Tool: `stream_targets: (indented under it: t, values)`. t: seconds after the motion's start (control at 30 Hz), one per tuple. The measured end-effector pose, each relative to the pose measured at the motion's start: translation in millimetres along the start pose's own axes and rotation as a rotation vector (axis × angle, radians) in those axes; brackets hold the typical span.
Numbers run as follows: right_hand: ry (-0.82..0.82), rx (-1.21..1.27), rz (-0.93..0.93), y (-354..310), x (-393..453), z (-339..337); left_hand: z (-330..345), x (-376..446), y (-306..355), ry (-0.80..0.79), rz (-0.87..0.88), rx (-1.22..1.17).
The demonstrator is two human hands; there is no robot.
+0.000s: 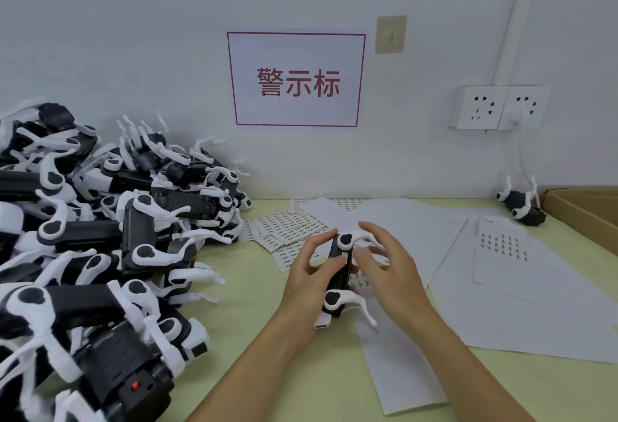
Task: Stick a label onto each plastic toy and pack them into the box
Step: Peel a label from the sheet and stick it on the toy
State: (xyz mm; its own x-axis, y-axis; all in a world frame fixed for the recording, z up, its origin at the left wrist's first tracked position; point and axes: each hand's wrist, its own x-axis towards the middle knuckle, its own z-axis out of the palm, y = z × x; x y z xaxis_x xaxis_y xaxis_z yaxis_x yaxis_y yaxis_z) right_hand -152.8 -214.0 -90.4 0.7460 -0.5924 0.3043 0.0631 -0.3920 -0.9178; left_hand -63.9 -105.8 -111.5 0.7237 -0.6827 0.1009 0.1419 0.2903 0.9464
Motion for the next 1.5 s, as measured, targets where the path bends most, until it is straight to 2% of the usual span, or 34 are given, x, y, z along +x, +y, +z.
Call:
stream_targets:
  t: [0.13, 0.3, 0.7, 0.83, 1.03, 1.2, 1.33, 1.5]
  values:
    - [-0.045, 0.127, -0.008, -3, -1, -1, -1, 1, -1, -0.007, -0.019, -0.007]
    - [-0.063, 0.152, -0.024, -2, 0, -1, -3, 1, -1, -0.025, -0.025, -0.024]
    - [-0.111, 0.315, 0.079, 1, 5, -11, -2, 2, -3, -0.062, 0.007, -0.028]
    - [-0.09, 0.356, 0.132, -1, 6, -13, 2, -1, 3, -0.085, 0.013, 0.026]
    - [-0.065, 0.32, 0.103, -1, 7, -14, -1, -1, 13, -0.126, -0.001, 0.142]
    - [0.082, 0.364, 0.111, 3, 10, -14, -6, 1, 13, 0.033, -0.03, 0.199]
    - [0.267, 0.446, 0.14, 9, 11, -12, -4, 3, 6, 0.056, -0.088, 0.028]
    - [0.317, 0.567, 0.176, 9, 11, -5, 2, 6, 0, 0.167, -0.075, -0.052]
